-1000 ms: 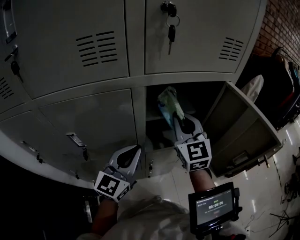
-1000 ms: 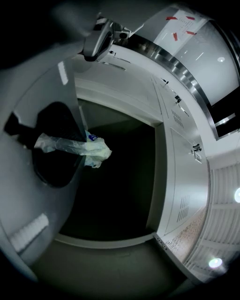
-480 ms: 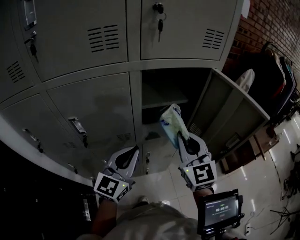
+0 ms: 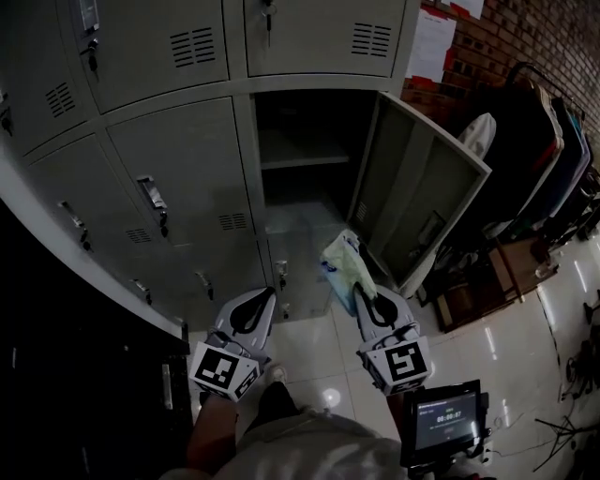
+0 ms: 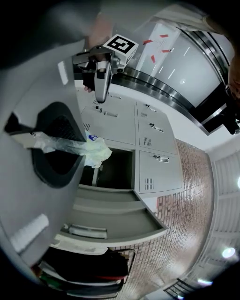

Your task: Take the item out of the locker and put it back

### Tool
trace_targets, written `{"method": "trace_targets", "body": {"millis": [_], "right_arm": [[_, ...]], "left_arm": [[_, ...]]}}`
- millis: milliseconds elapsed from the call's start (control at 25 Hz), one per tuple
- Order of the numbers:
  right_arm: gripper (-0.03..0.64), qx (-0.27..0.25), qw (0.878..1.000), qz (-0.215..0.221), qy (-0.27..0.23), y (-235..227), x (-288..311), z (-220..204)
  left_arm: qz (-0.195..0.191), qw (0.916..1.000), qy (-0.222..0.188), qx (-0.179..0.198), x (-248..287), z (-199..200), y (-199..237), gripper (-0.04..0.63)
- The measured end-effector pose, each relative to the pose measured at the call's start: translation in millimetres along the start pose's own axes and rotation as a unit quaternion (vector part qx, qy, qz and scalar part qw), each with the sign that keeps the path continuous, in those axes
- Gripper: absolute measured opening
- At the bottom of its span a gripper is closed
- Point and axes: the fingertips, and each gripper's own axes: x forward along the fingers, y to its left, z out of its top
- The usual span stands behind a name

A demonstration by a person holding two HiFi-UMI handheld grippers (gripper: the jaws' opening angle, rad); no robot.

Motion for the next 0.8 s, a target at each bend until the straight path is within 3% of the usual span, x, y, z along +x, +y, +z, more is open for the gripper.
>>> {"method": "trace_targets", "body": {"millis": [320,800], "right_arm": [[0.0,-0.001,1.0,0.02,-0.005,15.0,-32.5,6.7],[0.0,-0.001,1.0,0.012,-0.005,17.7,-29.5,13.5]], "left_arm": [[0.015,0.9999,0.002,0.001,-31.2,4.9,-32.4,0.0],[0.011,0.9999,-0.011,0.004,-32.3,16.9,-26.0,0.0]]}}
